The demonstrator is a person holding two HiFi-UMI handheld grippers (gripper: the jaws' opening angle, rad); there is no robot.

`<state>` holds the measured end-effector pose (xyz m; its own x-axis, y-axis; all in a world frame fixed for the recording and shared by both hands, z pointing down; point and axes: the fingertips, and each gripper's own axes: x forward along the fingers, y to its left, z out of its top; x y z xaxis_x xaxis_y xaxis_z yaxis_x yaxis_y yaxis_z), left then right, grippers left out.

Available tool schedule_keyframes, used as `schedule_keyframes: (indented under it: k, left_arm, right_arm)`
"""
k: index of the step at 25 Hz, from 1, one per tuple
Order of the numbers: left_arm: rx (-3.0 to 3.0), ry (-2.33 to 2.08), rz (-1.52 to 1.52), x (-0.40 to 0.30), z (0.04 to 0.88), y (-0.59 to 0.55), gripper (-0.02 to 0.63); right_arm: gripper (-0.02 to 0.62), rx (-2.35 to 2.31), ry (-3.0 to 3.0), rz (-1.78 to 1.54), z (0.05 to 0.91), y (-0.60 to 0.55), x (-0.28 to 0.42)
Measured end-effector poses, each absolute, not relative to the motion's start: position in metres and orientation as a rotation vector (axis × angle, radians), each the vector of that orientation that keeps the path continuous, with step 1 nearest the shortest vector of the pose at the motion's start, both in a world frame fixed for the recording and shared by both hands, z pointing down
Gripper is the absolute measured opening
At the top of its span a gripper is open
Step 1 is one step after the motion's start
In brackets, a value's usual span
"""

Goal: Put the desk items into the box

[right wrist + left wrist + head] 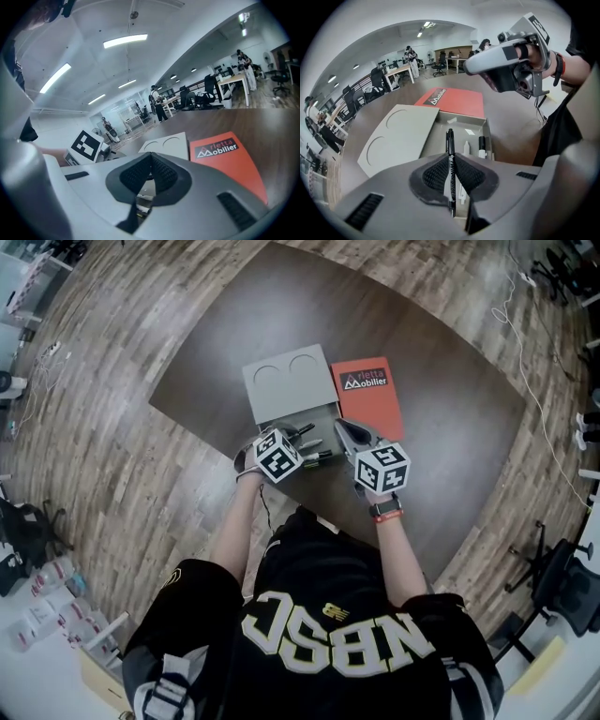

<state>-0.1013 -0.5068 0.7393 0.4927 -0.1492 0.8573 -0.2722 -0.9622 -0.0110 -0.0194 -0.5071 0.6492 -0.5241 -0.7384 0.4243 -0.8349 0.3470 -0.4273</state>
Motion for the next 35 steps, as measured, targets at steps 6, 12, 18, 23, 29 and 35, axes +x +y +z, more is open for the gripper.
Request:
schedule_keyframes:
  k: [6,12,18,23,29,35]
  left_arm:
    - [2.613,-0.273,1.570,-0.095,0.768,-0.513,0.052]
    - [2.596,-0.279,1.590,-0.091,0.790,-0.515,0.052]
    - [2.573,-0.297,1.543,-0.092,0.802,-0.513,0.052]
    - [2.596,-0.330,1.495,-0.094,0.800,-0.516,0.054]
    - [2.620,-0.431,1.407,-0.095,0.779,-0.519,0.054]
    - [2.630,-0.651,1.189,-0.101,0.724,-0.518,0.054]
  right_arm:
    - [0.009,1.442,-2.405,0.933,0.658,-0.510,-0.013]
    - [0.009,1.429,-2.370,0.940,0.664,-0.508,-0.007]
    - [0.009,1.423,-2.362,0.930,0.665,-0.505,-0.003]
    - [0.009,1.391,-2.372,0.926,0.665,-0.500,-0.011]
    - [0.009,1.380,-2.405,0.900,0.653,-0.494,-0.015]
    - [0.009,1.415,-2.429,0.823,0.637,-0.488,-0.015]
